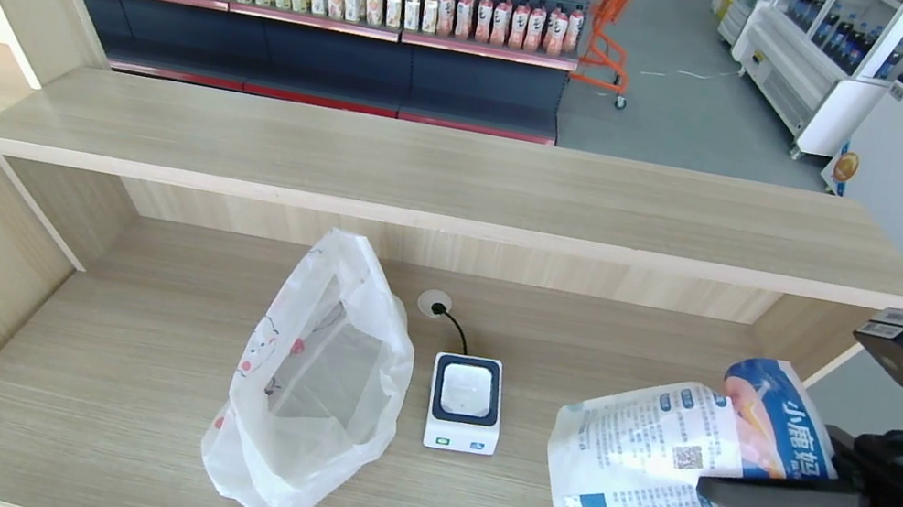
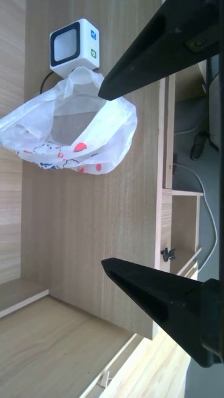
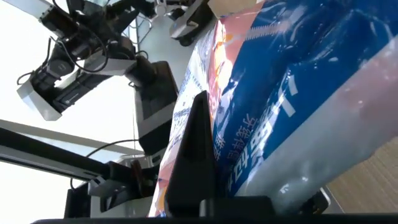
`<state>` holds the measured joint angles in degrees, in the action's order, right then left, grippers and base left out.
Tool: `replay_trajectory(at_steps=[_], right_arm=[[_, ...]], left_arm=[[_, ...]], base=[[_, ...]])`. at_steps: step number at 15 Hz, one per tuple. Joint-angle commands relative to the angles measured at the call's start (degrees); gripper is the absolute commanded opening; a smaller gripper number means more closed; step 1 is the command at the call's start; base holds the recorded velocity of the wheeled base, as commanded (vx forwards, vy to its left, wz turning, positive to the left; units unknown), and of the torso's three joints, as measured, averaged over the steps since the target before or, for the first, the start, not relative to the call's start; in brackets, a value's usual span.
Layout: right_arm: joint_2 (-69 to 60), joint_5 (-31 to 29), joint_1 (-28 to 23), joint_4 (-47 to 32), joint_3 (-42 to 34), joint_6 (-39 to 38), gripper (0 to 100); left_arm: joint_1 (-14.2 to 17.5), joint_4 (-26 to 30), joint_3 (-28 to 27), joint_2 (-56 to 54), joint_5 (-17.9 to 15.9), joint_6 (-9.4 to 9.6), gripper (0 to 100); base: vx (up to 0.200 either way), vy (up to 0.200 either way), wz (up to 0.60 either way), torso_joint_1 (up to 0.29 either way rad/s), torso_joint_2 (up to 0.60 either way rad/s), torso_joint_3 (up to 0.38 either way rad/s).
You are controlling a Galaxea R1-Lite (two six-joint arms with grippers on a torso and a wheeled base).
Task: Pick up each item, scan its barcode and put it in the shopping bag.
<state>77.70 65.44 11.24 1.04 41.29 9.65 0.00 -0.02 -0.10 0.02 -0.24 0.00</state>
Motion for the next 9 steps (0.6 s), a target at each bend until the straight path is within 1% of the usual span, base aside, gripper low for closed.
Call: replay_trajectory(at_steps=[1, 5, 7, 8, 9], right_arm=[[0.52, -0.14, 0.19, -0.16, -0.16, 0.01, 0], [1.40, -0.31, 0.19, 0.19, -0.07, 0.36, 0], [1.57, -1.72, 0.19, 0.99, -0.07, 0.89, 0], [2.45, -5.15, -0.34, 2.92, -0.42, 4.14, 0], [4.39, -11.56, -1.48, 4.85, -0.33, 11.35, 0]], left_arm=[[0.00, -0.06, 0.01, -0.02, -0.02, 0.00, 100], [0.00, 0.02, 0.01, -0.02, -0.02, 0.00, 100], [0.00, -0.06, 0.01, -0.02, -0.02, 0.00, 100], [0.00, -0.06, 0.01, -0.02, -0.02, 0.00, 100], [0.00, -0.06, 0.01, -0.02, -0.02, 0.00, 100]], base=[[0.000, 0.000, 0.00, 0.000, 0.00, 0.000], [0.000, 0.000, 0.00, 0.000, 0.00, 0.000], [0.000, 0.000, 0.00, 0.000, 0.00, 0.000], [0.000, 0.000, 0.00, 0.000, 0.00, 0.000], [0.000, 0.000, 0.00, 0.000, 0.00, 0.000]])
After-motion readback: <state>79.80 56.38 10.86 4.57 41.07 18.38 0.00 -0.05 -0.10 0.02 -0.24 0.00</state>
